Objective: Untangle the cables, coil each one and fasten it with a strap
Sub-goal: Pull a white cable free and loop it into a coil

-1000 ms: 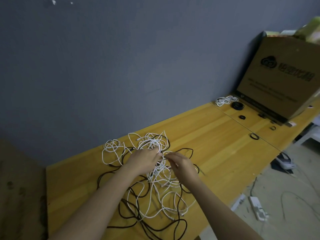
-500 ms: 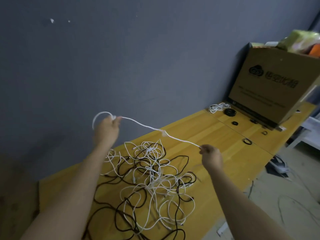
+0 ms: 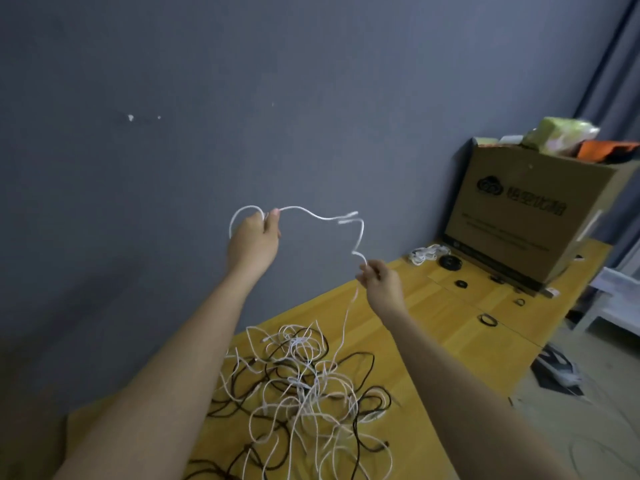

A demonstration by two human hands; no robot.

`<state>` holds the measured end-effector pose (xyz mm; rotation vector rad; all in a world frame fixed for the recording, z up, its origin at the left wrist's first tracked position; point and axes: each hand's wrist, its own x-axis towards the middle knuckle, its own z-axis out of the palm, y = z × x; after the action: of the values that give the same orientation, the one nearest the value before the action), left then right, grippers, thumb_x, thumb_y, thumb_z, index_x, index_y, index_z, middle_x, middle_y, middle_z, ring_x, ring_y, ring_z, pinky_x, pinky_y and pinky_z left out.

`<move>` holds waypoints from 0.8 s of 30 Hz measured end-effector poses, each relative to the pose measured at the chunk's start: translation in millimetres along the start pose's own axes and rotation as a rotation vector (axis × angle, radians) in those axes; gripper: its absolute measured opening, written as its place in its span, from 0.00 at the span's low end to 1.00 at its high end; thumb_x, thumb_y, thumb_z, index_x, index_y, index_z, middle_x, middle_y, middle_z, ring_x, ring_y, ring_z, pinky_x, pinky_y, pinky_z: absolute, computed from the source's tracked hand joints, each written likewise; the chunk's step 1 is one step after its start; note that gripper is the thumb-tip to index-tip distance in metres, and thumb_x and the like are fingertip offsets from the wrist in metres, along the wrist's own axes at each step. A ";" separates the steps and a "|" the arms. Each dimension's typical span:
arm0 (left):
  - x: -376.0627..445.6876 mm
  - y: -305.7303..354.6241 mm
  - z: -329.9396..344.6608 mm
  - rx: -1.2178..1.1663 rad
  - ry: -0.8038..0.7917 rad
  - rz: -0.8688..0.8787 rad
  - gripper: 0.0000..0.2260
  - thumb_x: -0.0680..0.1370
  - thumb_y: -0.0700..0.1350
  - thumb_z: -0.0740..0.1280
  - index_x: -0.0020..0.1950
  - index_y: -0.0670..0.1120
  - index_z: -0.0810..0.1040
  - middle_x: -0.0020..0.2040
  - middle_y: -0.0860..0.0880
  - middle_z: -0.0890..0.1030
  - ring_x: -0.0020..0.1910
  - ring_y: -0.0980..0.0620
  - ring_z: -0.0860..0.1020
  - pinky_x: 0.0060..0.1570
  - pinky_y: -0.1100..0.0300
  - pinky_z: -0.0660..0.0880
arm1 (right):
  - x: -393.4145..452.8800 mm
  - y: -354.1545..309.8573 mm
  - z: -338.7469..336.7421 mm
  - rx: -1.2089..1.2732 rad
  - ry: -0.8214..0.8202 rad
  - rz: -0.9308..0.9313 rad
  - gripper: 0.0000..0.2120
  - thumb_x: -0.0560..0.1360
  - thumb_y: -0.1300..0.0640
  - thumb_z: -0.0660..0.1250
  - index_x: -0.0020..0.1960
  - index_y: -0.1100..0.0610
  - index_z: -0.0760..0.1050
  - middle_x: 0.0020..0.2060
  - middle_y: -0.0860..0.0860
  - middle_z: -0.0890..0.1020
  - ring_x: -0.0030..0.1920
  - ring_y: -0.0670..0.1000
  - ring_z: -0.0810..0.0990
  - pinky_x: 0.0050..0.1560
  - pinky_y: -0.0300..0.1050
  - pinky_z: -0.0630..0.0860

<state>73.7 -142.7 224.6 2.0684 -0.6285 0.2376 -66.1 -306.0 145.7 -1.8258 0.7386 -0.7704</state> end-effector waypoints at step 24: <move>53.4 100.1 -21.3 0.177 -0.137 0.259 0.21 0.83 0.55 0.51 0.46 0.42 0.75 0.52 0.39 0.80 0.53 0.39 0.77 0.50 0.50 0.72 | 49.1 -137.2 -42.5 0.225 -0.203 0.206 0.16 0.77 0.69 0.63 0.64 0.63 0.68 0.37 0.59 0.77 0.26 0.50 0.78 0.30 0.41 0.77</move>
<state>68.6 -186.9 331.1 2.1829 -0.9925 0.3113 -48.9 -321.4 295.7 -1.5691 0.6669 -0.5038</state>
